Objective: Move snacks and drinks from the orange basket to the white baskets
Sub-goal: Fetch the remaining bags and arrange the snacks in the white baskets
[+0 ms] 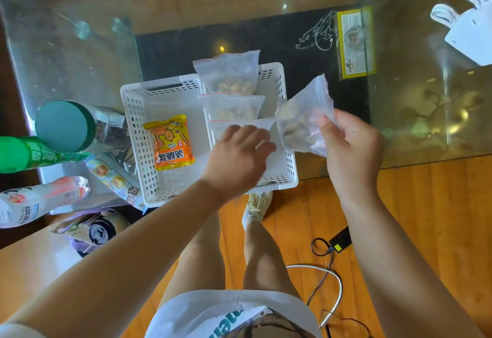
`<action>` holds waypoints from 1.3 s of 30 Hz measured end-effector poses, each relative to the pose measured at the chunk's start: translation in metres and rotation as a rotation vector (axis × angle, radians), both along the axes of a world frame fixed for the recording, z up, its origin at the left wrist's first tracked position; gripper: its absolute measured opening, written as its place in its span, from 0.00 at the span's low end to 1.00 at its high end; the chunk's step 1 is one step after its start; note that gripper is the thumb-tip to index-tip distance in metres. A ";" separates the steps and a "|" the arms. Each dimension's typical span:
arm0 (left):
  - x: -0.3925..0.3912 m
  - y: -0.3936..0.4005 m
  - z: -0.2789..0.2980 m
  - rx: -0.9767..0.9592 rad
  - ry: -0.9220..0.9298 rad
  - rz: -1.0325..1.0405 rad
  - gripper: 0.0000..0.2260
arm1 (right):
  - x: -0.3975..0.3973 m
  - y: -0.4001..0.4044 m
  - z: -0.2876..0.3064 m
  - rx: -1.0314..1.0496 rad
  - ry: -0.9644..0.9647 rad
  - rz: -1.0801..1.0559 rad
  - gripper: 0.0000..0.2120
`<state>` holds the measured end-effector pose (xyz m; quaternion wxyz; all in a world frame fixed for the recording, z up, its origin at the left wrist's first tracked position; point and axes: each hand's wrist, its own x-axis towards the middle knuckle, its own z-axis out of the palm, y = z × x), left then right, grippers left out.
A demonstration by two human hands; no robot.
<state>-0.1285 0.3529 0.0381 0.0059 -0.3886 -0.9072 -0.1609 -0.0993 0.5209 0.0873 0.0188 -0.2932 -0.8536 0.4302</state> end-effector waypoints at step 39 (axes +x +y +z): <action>0.006 -0.034 -0.033 -0.326 -0.401 0.255 0.35 | -0.020 0.002 -0.073 -0.187 -0.328 -0.178 0.14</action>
